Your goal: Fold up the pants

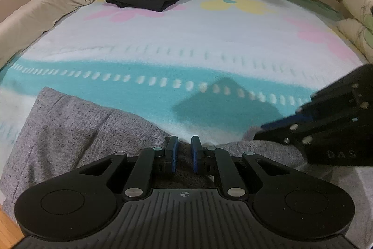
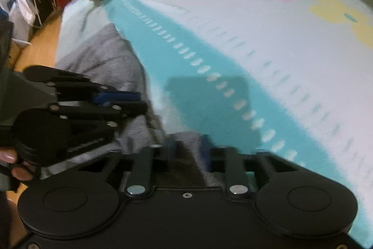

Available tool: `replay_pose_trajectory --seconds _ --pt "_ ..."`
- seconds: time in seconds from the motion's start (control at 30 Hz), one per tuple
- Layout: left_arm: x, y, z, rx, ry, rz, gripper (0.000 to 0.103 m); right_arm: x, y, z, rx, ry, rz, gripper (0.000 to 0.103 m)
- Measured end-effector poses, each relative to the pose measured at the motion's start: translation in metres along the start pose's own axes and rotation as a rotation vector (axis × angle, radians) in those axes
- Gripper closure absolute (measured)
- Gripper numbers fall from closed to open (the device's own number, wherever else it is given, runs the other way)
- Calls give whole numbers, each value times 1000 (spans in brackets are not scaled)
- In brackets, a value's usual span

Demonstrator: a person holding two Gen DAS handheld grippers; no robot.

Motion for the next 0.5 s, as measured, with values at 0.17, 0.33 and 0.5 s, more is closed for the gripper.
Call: replay_pose_trajectory --seconds 0.17,0.33,0.5 --pt "0 -1 8 8 -27 0 90 -8 4 10 28 -14 -18 95" --pt "0 2 19 83 -74 20 90 4 -13 29 -142 -164 -122 97" --pt "1 13 11 112 -5 86 90 25 -50 9 -180 -159 -278 98"
Point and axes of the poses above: each gripper's, at about its wrist camera, not at the fingertips, and z roughly against the way its jaws point, y to its left, x to its top, the point moved 1 cm from there along -z, roughly the way its jaws point, and after that the axes turned 1 degree about y, right-handed, at the moved point
